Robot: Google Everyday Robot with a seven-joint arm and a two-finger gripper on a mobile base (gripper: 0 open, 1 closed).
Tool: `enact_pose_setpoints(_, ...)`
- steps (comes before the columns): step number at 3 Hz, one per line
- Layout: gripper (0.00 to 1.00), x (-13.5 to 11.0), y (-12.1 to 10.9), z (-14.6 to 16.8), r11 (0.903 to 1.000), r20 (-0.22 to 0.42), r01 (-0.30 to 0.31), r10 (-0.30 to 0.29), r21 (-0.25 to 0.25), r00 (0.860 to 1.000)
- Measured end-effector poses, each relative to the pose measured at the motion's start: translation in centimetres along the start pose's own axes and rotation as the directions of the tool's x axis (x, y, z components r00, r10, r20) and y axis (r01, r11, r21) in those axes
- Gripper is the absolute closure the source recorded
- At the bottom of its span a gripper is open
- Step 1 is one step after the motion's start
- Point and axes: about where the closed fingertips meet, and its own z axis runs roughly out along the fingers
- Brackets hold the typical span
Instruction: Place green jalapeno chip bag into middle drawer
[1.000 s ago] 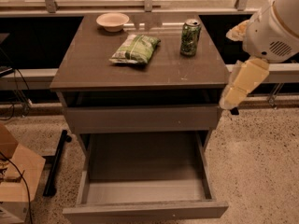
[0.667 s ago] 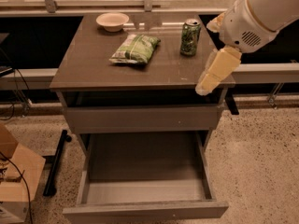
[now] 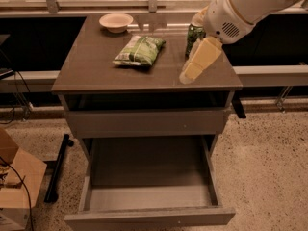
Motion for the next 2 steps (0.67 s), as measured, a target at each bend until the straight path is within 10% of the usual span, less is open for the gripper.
enact_pose_setpoints(2,0.00,-1.6,-1.3,3.9,0.9988,0.072,-0.045,0.044,0.017,0.996)
